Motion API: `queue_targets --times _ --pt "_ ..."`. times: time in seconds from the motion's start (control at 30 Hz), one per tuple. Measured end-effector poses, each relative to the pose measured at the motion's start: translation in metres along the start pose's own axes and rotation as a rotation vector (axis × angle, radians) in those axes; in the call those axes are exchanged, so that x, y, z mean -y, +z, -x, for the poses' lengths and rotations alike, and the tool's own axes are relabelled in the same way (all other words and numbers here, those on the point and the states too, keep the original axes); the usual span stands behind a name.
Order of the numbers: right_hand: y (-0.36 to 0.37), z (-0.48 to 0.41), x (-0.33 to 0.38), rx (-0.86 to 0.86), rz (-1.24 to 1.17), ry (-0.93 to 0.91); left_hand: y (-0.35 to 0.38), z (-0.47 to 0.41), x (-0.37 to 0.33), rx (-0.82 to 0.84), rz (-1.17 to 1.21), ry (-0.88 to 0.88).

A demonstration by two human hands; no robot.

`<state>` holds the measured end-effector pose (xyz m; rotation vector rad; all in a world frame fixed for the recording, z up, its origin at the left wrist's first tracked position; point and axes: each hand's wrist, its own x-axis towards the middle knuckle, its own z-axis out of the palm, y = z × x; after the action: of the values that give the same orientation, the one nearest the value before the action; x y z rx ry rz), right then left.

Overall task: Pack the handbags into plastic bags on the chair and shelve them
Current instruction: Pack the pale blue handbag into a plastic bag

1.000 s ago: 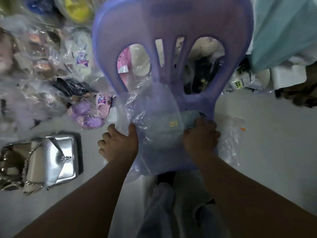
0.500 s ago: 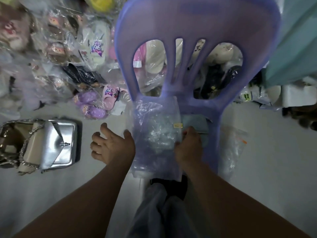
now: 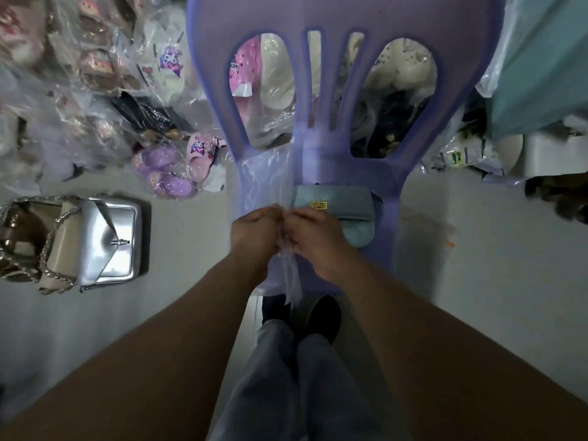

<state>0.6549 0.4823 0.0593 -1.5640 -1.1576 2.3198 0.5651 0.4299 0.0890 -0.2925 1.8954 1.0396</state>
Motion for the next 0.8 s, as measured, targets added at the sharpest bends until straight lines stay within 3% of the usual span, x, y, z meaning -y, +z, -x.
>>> queue_targets --times 0.07,0.13,0.23,0.4,0.57,0.7,0.8 --pt "0.005 -0.002 -0.002 0.022 0.081 -0.029 -0.005 -0.006 0.001 -0.056 0.052 -0.030" --pt "0.014 -0.010 -0.011 -0.088 0.191 -0.065 -0.013 -0.012 0.004 -0.134 0.130 -0.008" --pt "0.020 -0.028 -0.020 -0.334 0.295 -0.087 -0.031 -0.023 0.001 -0.400 0.085 0.181" --pt "0.014 -0.062 -0.038 -0.460 0.318 -0.080 -0.072 -0.047 -0.010 -0.593 0.098 0.264" --pt "0.029 -0.047 -0.018 -0.415 0.460 -0.166 -0.082 -0.053 -0.011 -0.767 0.015 0.345" --pt "0.020 -0.040 0.001 -0.457 0.642 -0.443 -0.082 -0.054 -0.021 -0.804 -0.094 0.458" --pt "0.012 -0.048 0.003 -0.392 0.830 -0.539 -0.090 -0.066 -0.030 -0.849 -0.097 0.468"
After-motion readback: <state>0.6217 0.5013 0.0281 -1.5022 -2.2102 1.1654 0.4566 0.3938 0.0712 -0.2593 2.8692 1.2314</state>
